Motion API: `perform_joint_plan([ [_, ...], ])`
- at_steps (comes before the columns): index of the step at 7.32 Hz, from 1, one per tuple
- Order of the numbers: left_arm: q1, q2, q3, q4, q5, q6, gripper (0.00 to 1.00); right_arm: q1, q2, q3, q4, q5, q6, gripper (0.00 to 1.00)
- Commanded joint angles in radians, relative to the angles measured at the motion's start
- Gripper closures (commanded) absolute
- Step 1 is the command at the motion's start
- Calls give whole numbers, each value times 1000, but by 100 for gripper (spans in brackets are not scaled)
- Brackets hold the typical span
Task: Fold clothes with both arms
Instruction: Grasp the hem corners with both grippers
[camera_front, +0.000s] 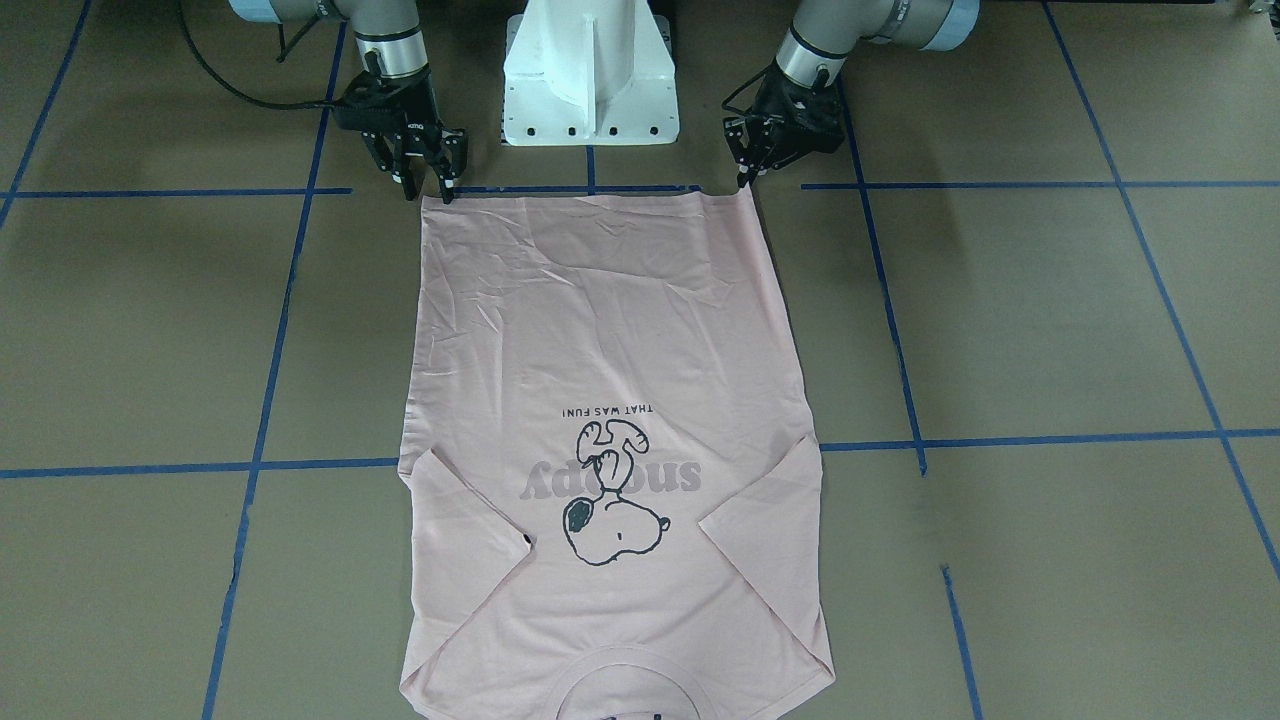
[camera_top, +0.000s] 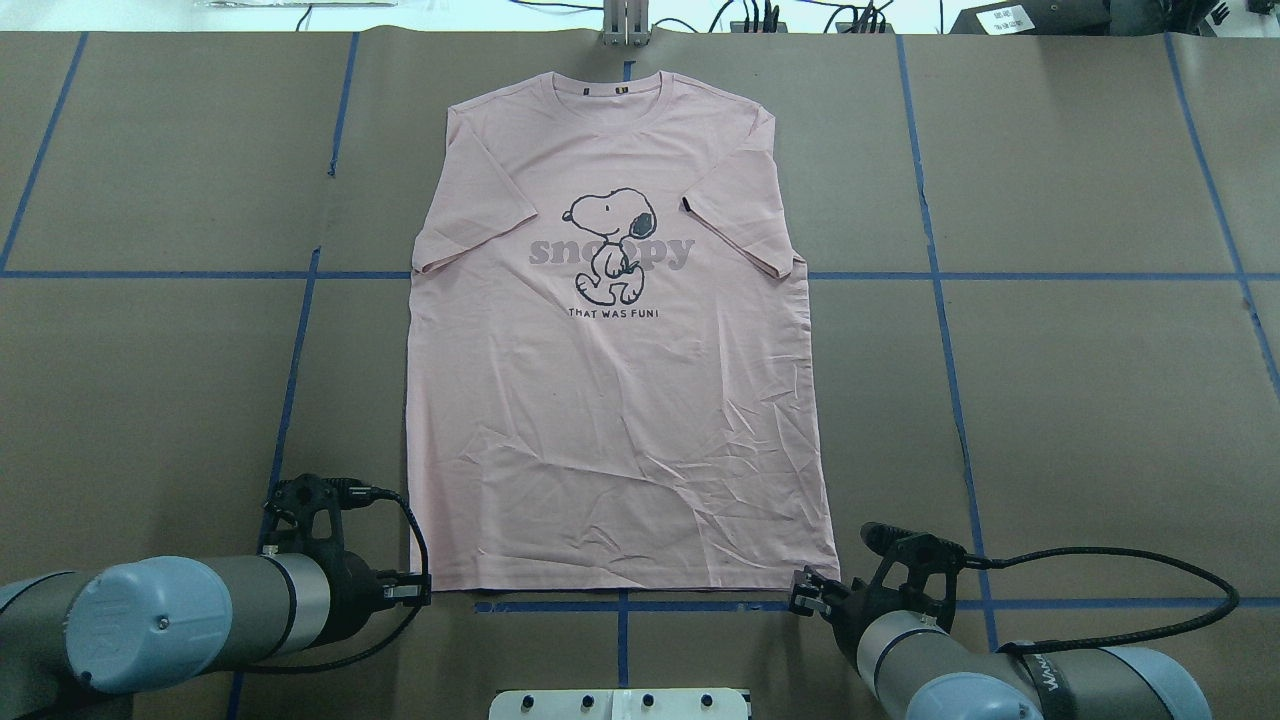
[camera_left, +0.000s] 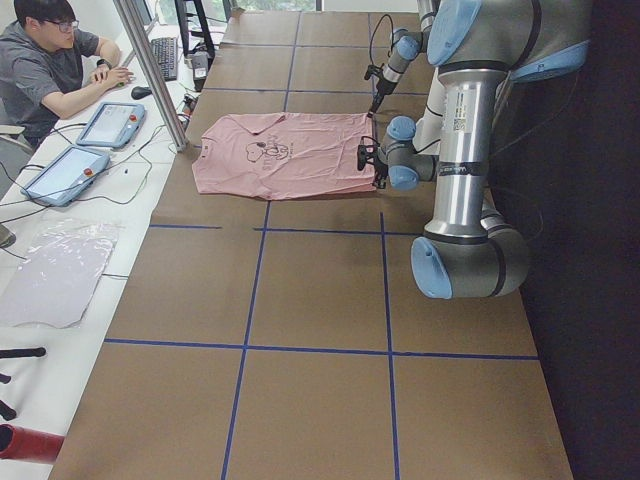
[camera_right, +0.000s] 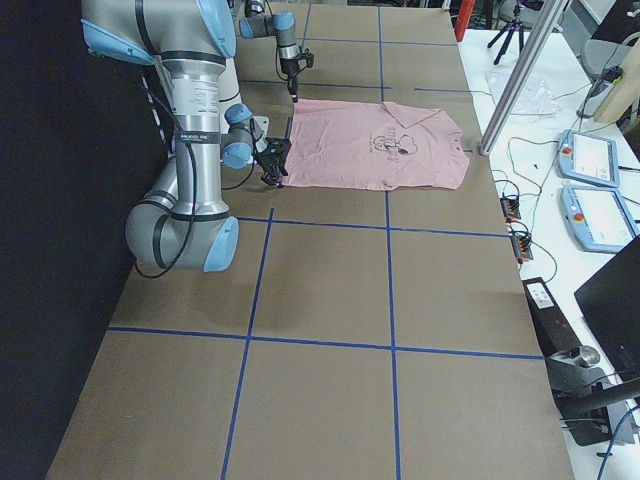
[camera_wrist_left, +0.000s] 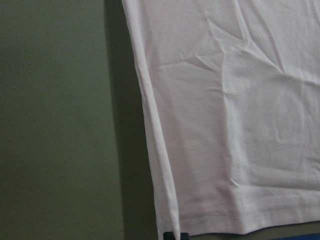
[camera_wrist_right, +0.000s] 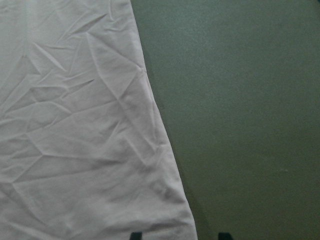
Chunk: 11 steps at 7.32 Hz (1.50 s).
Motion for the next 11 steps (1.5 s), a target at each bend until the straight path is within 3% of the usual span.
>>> perform_joint_plan([
  [1, 0, 2, -7, 0, 0, 0, 100, 0, 0, -6, 0, -13, 0, 49],
  [2, -1, 2, -7, 0, 0, -2, 100, 0, 0, -8, 0, -14, 0, 56],
  [3, 0, 2, -7, 0, 2, -2, 100, 1, 2, -6, 0, -14, 2, 74],
  [4, -1, 2, -7, 0, 2, -2, 100, 1, 2, -6, 0, -22, 2, 100],
  [8, -1, 2, -36, 6, 2, -2, 100, 11, 0, 25, -5, -30, -6, 100],
  [9, -3, -1, -123, 105, -17, 0, 100, 24, -32, 121, -15, -13, -23, 100],
  [10, -3, -29, -241, 264, -100, 0, 100, 21, -55, 233, -88, -5, -40, 100],
  [11, -7, -65, -351, 408, -139, 1, 100, 21, -46, 411, -265, 57, -40, 100],
])
